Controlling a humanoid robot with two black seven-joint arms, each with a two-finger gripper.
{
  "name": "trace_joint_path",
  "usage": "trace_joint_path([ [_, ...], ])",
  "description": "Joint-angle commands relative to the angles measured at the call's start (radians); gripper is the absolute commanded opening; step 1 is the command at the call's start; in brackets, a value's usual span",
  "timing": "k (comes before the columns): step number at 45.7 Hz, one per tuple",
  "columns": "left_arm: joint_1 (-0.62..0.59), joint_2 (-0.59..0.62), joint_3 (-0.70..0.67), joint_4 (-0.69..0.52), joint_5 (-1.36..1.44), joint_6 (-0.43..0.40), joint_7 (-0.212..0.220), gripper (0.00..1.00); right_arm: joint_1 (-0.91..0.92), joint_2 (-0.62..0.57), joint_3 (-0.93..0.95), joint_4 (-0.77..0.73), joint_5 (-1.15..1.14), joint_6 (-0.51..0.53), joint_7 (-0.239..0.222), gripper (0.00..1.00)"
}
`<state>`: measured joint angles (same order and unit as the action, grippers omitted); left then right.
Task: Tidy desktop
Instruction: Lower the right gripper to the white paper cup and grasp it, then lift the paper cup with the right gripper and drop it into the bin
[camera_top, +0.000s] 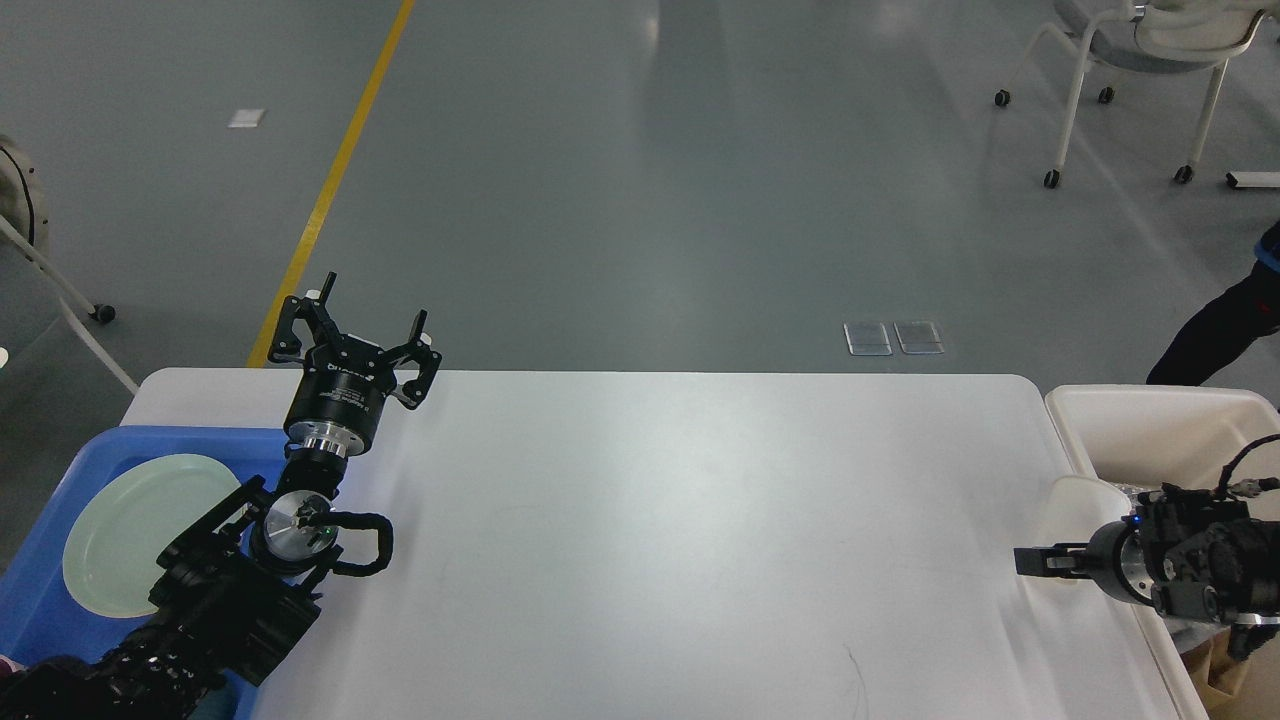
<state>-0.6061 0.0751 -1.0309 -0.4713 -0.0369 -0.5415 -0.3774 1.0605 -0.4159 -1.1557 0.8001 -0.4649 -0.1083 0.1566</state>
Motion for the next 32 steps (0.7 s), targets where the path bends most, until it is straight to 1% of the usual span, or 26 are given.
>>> trace_joint_path([
  [1,0.0,0.0,0.0,0.0,0.0,0.0,0.0,0.99,-0.039,0.026,-0.002,-0.038,0.002,-0.005,-0.002,0.75],
  [6,0.0,0.0,0.0,0.0,0.0,0.0,0.0,0.99,-0.037,0.026,0.001,-0.041,0.015,-0.005,-0.009,0.64],
  [10,0.0,0.0,0.0,0.0,0.0,0.0,0.0,0.99,-0.034,0.025,0.005,-0.041,0.017,-0.004,-0.015,0.64],
  [12,0.0,0.0,0.0,0.0,0.0,0.0,0.0,0.99,-0.036,0.025,0.007,-0.041,0.018,-0.005,-0.019,0.62],
  [13,0.0,0.0,0.0,0.0,0.0,0.0,0.0,0.99,-0.037,0.025,0.007,-0.041,0.02,-0.005,-0.02,0.56],
  [14,0.0,0.0,0.0,0.0,0.0,0.0,0.0,0.99,-0.037,0.022,0.005,-0.041,0.025,-0.005,-0.022,0.47],
  [16,0.0,0.0,0.0,0.0,0.0,0.0,0.0,0.99,-0.037,0.022,0.005,-0.041,0.035,-0.005,-0.023,0.23],
  [17,0.0,0.0,0.0,0.0,0.0,0.0,0.0,0.99,-0.037,0.022,0.004,-0.041,0.04,-0.005,-0.023,0.13],
  [18,0.0,0.0,0.0,-0.001,0.0,0.0,0.0,0.99,-0.037,0.02,0.002,-0.039,0.045,-0.005,-0.025,0.05],
  [19,0.0,0.0,0.0,0.0,0.0,0.0,0.0,0.99,-0.036,0.019,0.002,-0.036,0.049,-0.004,-0.026,0.0],
  [27,0.0,0.0,0.0,0.0,0.0,0.0,0.0,0.99,-0.016,-0.001,-0.004,-0.016,0.077,-0.002,-0.031,0.0],
  [32,0.0,0.0,0.0,0.0,0.0,0.0,0.0,0.99,0.039,-0.035,-0.001,0.039,0.077,0.005,-0.029,0.0],
])
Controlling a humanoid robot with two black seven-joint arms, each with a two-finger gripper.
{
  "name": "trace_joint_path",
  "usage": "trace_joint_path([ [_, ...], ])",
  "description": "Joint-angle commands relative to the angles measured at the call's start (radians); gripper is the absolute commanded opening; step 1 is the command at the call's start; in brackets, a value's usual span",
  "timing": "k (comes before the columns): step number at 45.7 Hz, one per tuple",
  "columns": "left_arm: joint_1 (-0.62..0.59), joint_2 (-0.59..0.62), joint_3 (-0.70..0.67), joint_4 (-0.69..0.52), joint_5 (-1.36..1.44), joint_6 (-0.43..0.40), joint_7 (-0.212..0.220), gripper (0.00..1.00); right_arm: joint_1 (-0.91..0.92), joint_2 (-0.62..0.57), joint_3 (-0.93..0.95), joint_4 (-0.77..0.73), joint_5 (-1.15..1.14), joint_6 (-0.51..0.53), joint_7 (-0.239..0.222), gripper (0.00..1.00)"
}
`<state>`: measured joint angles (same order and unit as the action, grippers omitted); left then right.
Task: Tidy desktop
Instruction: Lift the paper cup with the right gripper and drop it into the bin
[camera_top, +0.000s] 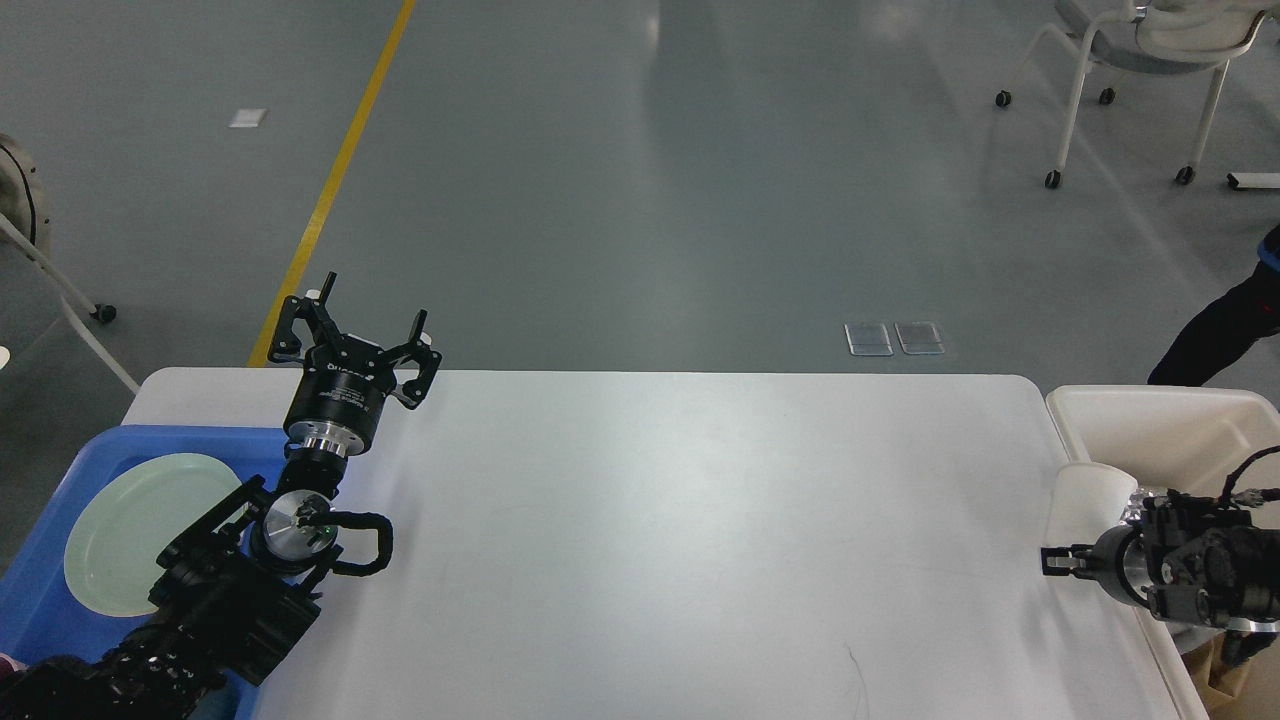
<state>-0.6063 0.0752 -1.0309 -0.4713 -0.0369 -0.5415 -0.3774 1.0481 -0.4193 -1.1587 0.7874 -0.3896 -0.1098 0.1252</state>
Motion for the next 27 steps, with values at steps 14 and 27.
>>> trace_joint_path([
  [14,0.0,0.0,0.0,0.0,0.0,0.0,0.0,0.99,0.585,-0.205,0.002,0.554,-0.003,0.25,0.06,0.0],
  [27,0.0,0.0,0.0,0.0,-0.001,0.0,0.0,0.99,1.196,-0.168,0.017,0.908,0.07,0.722,0.062,0.0],
])
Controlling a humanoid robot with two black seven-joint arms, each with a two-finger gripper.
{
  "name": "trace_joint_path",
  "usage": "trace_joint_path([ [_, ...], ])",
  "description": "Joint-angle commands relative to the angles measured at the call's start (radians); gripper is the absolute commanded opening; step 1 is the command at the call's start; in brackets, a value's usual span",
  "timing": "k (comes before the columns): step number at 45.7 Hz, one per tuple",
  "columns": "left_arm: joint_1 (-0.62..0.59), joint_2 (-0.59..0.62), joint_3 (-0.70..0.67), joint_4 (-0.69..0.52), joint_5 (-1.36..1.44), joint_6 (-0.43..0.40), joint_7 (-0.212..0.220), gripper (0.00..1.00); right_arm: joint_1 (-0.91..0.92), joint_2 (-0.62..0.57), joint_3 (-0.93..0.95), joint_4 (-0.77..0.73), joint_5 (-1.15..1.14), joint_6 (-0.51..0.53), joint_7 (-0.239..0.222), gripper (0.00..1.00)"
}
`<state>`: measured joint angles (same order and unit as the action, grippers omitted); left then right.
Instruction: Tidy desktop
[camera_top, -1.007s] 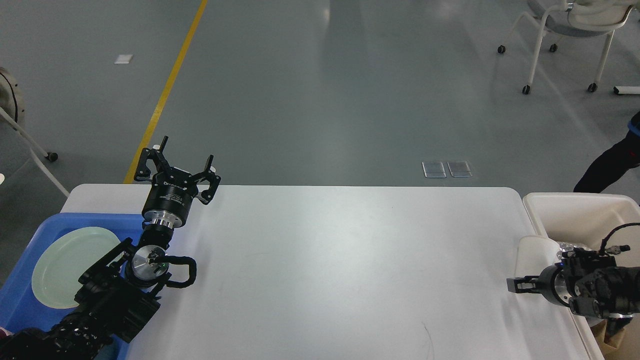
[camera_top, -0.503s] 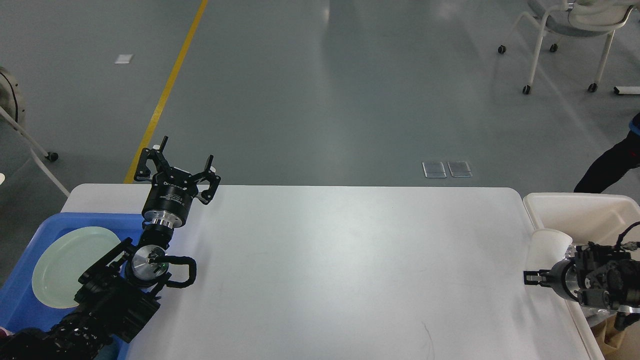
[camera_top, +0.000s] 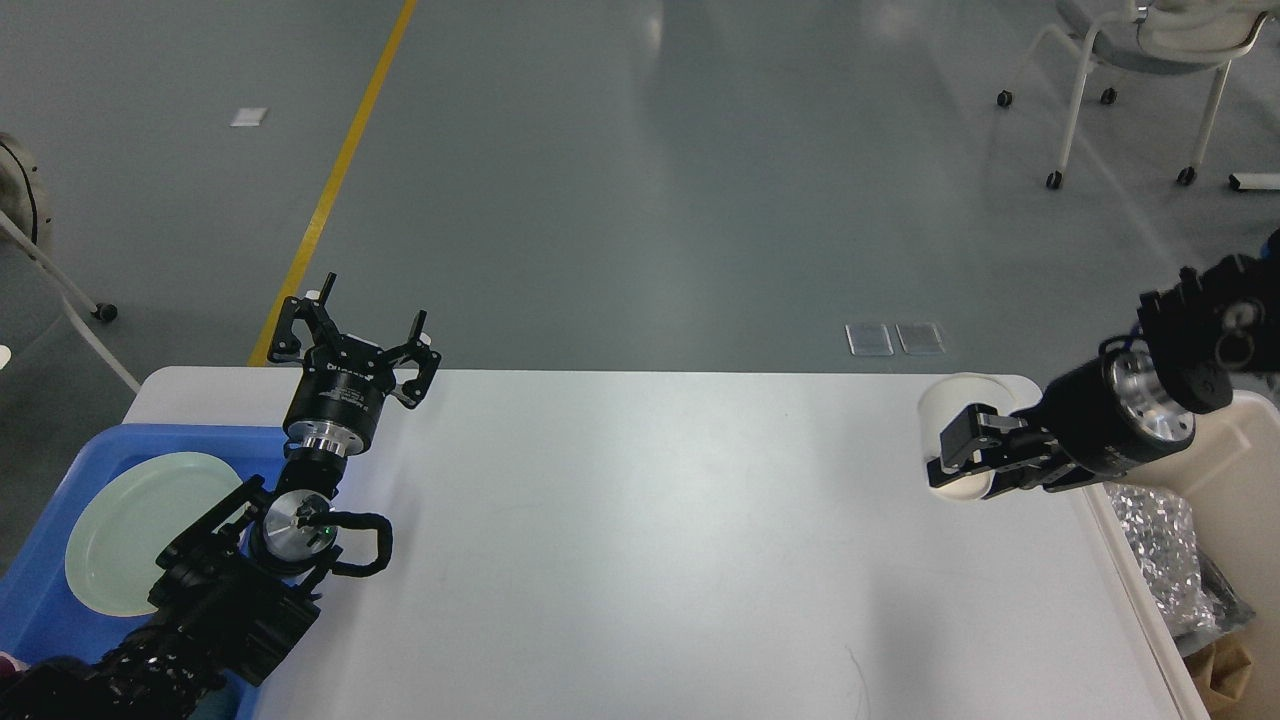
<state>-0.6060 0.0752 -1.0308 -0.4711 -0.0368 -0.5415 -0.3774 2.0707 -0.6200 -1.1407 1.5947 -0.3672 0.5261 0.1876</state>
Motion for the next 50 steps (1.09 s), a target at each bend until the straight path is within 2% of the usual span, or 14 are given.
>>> trace_joint_path([
  [1,0.0,0.0,0.0,0.0,0.0,0.0,0.0,0.99,0.198,0.039,-0.001,0.117,0.053,0.092,-0.002,0.0],
  [4,0.0,0.0,0.0,0.0,0.0,0.0,0.0,0.99,0.259,0.051,-0.001,0.151,0.057,0.106,-0.008,0.0],
  [8,0.0,0.0,0.0,0.0,0.0,0.0,0.0,0.99,0.249,0.051,-0.02,0.142,0.053,0.092,-0.022,0.0],
  [12,0.0,0.0,0.0,-0.001,0.0,0.0,0.0,0.99,0.137,0.039,-0.089,0.061,0.045,0.058,-0.03,0.0],
  [15,0.0,0.0,0.0,0.0,0.0,0.0,0.0,0.99,0.01,0.022,-0.145,-0.056,0.044,-0.001,-0.028,0.0],
  [19,0.0,0.0,0.0,0.0,0.0,0.0,0.0,0.99,-0.228,0.003,-0.165,-0.304,0.05,-0.112,-0.028,0.0],
  [25,0.0,0.0,0.0,0.0,0.0,0.0,0.0,0.99,-0.643,-0.014,-0.12,-0.804,0.076,-0.218,-0.027,0.0],
  [31,0.0,0.0,0.0,0.0,0.0,0.0,0.0,0.99,-1.151,0.026,0.008,-1.332,0.266,-0.225,-0.02,0.0],
  [34,0.0,0.0,0.0,0.0,0.0,0.0,0.0,0.99,-1.337,0.091,0.076,-1.527,0.362,-0.225,-0.022,0.0],
  [37,0.0,0.0,0.0,-0.001,0.0,0.0,0.0,0.99,-1.455,0.152,0.104,-1.657,0.43,-0.227,-0.025,0.0],
  [38,0.0,0.0,0.0,0.0,0.0,0.0,0.0,0.99,-1.475,0.161,0.104,-1.676,0.444,-0.227,-0.025,0.2],
  [39,0.0,0.0,0.0,0.0,-0.002,0.0,0.0,0.99,-1.485,0.167,0.104,-1.681,0.453,-0.228,-0.025,0.71],
  [40,0.0,0.0,0.0,0.0,0.0,0.0,0.0,0.99,-1.489,0.172,0.105,-1.681,0.459,-0.227,-0.028,1.0],
  [50,0.0,0.0,0.0,0.0,0.0,0.0,0.0,0.99,-1.503,0.175,0.113,-1.681,0.464,-0.228,-0.028,1.0],
])
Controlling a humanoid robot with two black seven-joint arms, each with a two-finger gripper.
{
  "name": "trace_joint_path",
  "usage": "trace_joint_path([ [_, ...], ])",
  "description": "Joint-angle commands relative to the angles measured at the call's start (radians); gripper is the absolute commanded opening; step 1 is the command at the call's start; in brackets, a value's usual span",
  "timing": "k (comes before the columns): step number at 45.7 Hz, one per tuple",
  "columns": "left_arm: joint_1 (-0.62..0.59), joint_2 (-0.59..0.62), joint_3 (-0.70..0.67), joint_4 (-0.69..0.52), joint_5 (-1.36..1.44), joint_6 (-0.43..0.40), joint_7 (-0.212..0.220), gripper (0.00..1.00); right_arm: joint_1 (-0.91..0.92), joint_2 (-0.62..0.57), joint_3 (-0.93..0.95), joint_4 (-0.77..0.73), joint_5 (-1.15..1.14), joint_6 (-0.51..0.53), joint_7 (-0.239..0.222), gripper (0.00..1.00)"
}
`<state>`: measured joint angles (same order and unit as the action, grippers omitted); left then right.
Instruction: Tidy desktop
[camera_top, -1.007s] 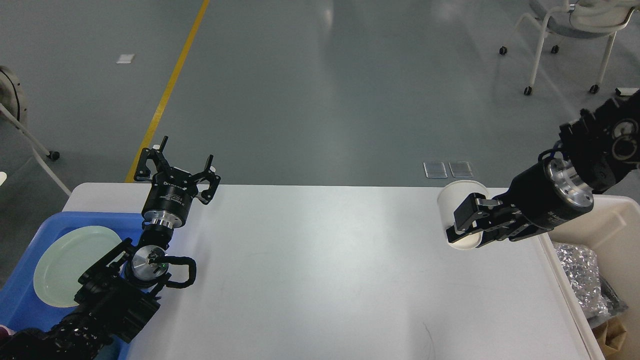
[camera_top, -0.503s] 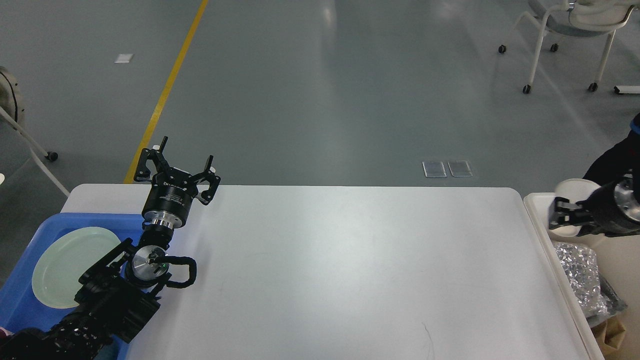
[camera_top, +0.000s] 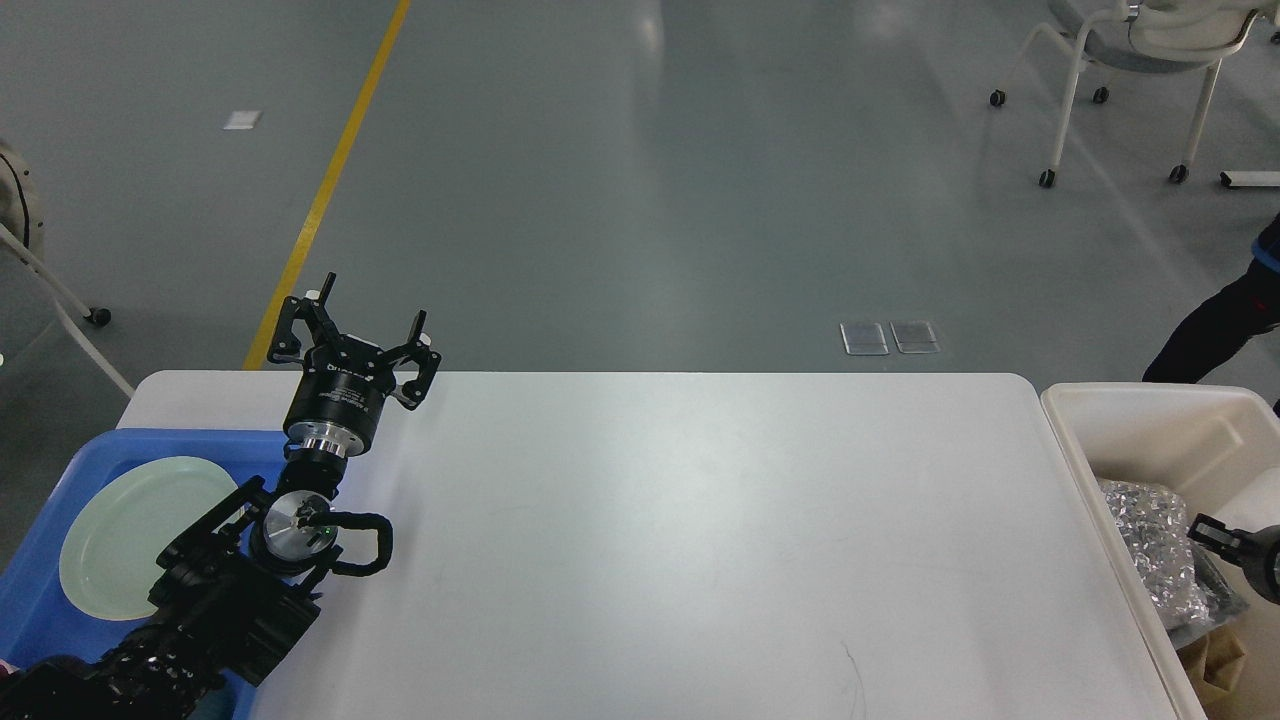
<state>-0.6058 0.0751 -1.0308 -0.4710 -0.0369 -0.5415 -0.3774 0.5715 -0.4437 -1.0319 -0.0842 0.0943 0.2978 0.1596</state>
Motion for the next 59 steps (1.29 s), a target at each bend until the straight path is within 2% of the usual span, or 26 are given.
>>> trace_joint_path([
  [1,0.0,0.0,0.0,0.0,0.0,0.0,0.0,0.99,-0.004,-0.004,0.004,-0.002,0.002,0.0,0.0,1.0],
  [11,-0.002,0.0,0.0,0.0,0.0,0.0,0.0,0.99,0.034,-0.007,0.001,-0.005,0.002,0.011,0.0,1.0],
  [21,-0.002,0.0,0.0,0.0,0.0,0.0,0.0,0.99,0.293,-0.016,-0.004,0.014,0.001,0.058,0.003,1.0],
  [26,-0.002,0.0,0.0,0.0,0.0,0.0,0.0,0.99,0.534,-0.018,0.012,0.154,0.002,0.164,0.011,1.0],
  [31,-0.002,0.0,0.0,0.0,0.0,0.0,0.0,0.99,0.804,-0.05,0.084,0.424,0.009,0.187,0.011,1.0],
  [34,-0.002,0.0,0.0,0.0,0.0,0.0,0.0,0.99,0.892,-0.095,0.209,0.567,0.016,0.176,0.011,1.0],
  [36,-0.002,0.0,0.0,0.0,0.0,0.0,0.0,0.99,0.901,-0.115,0.365,0.648,0.041,0.158,0.008,1.0],
  [39,-0.002,0.0,0.0,0.0,0.0,0.0,0.0,0.99,0.871,-0.125,0.563,0.696,0.064,0.11,0.006,1.0],
  [45,-0.002,0.0,0.0,0.0,0.0,0.0,0.0,0.99,0.673,-0.104,1.007,0.702,0.071,-0.07,0.005,1.0],
  [51,-0.002,0.0,0.0,0.0,0.0,0.0,0.0,0.99,0.48,0.032,1.445,0.672,0.07,-0.23,0.012,1.0],
  [56,-0.002,0.0,0.0,0.0,0.0,0.0,0.0,0.99,0.394,0.111,1.639,0.644,0.067,-0.302,0.017,1.0],
  [59,-0.002,0.0,0.0,0.0,-0.001,0.0,0.0,0.99,0.338,0.143,1.696,0.621,0.067,-0.319,0.04,1.0],
])
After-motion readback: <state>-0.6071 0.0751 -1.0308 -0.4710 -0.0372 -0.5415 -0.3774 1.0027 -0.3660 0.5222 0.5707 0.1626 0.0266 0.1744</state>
